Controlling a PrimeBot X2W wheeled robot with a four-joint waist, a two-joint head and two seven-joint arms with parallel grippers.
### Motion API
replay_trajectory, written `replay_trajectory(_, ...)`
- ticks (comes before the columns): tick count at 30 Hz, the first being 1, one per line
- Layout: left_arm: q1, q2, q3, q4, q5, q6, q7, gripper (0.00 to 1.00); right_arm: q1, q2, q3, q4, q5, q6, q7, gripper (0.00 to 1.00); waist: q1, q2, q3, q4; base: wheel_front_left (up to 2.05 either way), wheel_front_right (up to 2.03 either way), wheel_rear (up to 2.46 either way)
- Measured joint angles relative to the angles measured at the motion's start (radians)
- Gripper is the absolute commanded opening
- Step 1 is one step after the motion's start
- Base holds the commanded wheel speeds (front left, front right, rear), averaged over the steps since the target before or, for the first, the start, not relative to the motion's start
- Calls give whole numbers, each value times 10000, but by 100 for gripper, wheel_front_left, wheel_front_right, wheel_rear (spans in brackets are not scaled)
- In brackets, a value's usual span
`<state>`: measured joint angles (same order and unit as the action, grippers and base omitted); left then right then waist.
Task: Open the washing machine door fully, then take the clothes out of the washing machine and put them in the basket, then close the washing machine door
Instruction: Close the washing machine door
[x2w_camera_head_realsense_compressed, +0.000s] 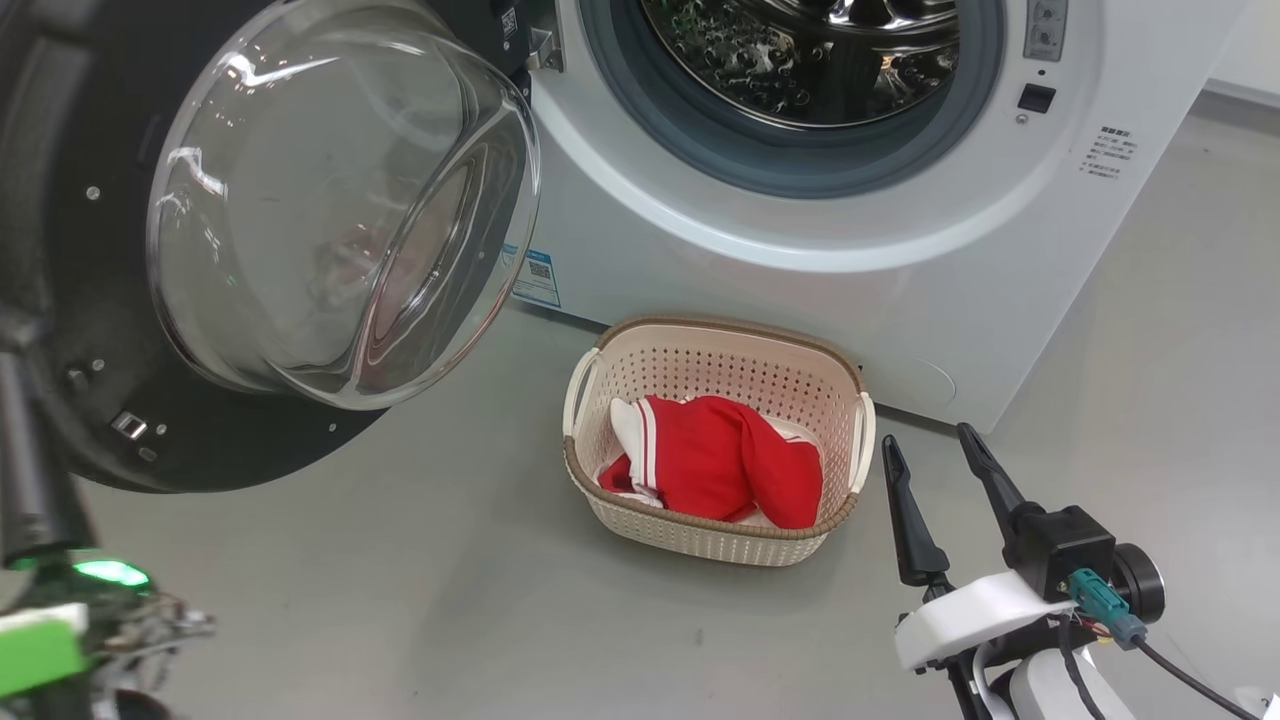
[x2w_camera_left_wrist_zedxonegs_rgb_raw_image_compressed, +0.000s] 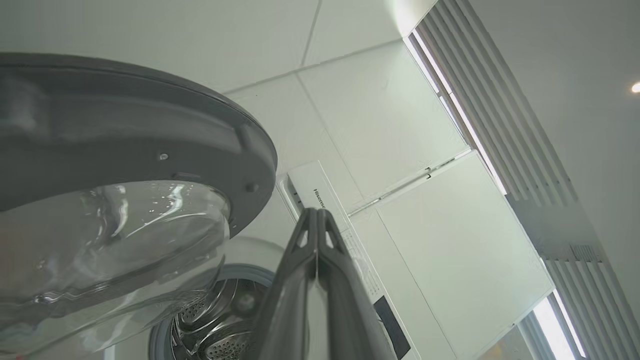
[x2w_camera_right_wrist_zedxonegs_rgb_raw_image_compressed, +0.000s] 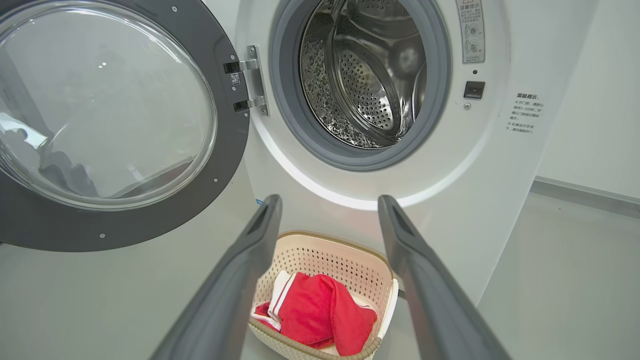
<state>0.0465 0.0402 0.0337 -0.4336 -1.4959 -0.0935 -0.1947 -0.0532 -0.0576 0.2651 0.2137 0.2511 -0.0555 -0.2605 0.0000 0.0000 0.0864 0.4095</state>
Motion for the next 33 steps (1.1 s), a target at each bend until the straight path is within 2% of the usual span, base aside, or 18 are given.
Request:
replay_trajectory(5, -328, 132, 1480, 98, -433, -10, 0, 0, -14, -12, -40, -81, -33, -10, 0, 100, 0, 0, 143, 44, 0, 0, 0)
replay_trajectory(10, -682, 989, 2740, 871, -1078, 113, 136, 0, -100, -63, -54, -132, -84, -13, 0, 100, 0, 0, 307, 99, 0, 0, 0)
replay_trajectory(19, -1714, 2320, 4057, 2941, -2516, 880, 982, 0, -256, -113, -12, -125, -148, -10, 0, 100, 0, 0, 509, 108, 0, 0, 0)
replay_trajectory(24, -2314, 2920, 4437, 4286, -3269, 1549, 1519, 0, -432, -138, 92, -132, -167, 13, 17, 100, 0, 0, 592, 25, 0, 0, 0)
replay_trajectory(25, -2353, 3300, 4454, 4715, -3430, 1789, 1847, 0, -513, -142, 115, -132, -178, 15, 46, 100, 0, 0, 627, -43, 0, 0, 0)
replay_trajectory(33, -2784, 4113, 4029, 6071, -3695, 2027, 2974, 0, -636, -247, 111, -132, -247, 17, 90, 100, 0, -1, 763, -351, 0, 0, 0)
